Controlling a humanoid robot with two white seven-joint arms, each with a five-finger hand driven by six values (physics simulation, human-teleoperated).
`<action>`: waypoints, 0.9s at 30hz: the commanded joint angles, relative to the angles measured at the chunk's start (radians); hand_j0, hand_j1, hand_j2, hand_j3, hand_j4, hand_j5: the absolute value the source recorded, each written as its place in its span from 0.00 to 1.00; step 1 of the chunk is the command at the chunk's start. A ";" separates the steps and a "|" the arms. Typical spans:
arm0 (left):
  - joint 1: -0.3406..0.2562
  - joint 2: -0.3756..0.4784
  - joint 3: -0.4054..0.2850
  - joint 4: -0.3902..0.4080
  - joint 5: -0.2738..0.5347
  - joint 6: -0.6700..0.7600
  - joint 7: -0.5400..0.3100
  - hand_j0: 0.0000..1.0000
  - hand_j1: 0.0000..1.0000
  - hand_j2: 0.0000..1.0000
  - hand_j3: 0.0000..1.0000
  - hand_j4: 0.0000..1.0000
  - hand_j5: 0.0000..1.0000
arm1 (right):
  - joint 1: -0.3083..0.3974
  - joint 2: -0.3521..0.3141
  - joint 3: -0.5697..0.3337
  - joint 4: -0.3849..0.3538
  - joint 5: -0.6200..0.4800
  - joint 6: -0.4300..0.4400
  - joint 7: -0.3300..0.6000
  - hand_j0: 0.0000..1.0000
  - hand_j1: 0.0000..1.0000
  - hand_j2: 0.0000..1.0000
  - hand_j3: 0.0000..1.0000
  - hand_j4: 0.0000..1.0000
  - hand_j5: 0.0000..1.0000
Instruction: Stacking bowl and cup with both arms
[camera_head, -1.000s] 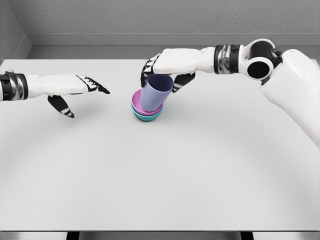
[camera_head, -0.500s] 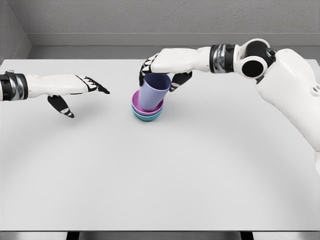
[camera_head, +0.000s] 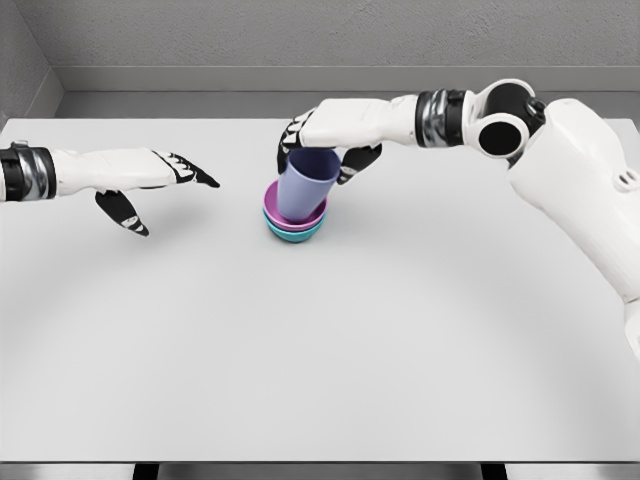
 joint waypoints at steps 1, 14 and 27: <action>0.000 0.001 0.001 0.001 0.006 0.002 0.000 1.00 1.00 1.00 1.00 1.00 1.00 | 0.000 0.001 -0.001 0.001 -0.004 0.003 -0.001 0.67 0.67 0.67 0.67 0.67 0.67; 0.000 0.002 0.001 -0.001 0.007 0.002 0.000 1.00 1.00 1.00 1.00 1.00 1.00 | -0.002 0.001 -0.008 -0.001 0.017 0.003 -0.001 1.00 1.00 1.00 1.00 1.00 1.00; 0.029 0.008 0.006 0.011 0.006 0.002 0.000 1.00 1.00 1.00 1.00 1.00 1.00 | 0.031 -0.050 -0.166 0.192 0.019 0.003 -0.001 1.00 1.00 1.00 1.00 1.00 1.00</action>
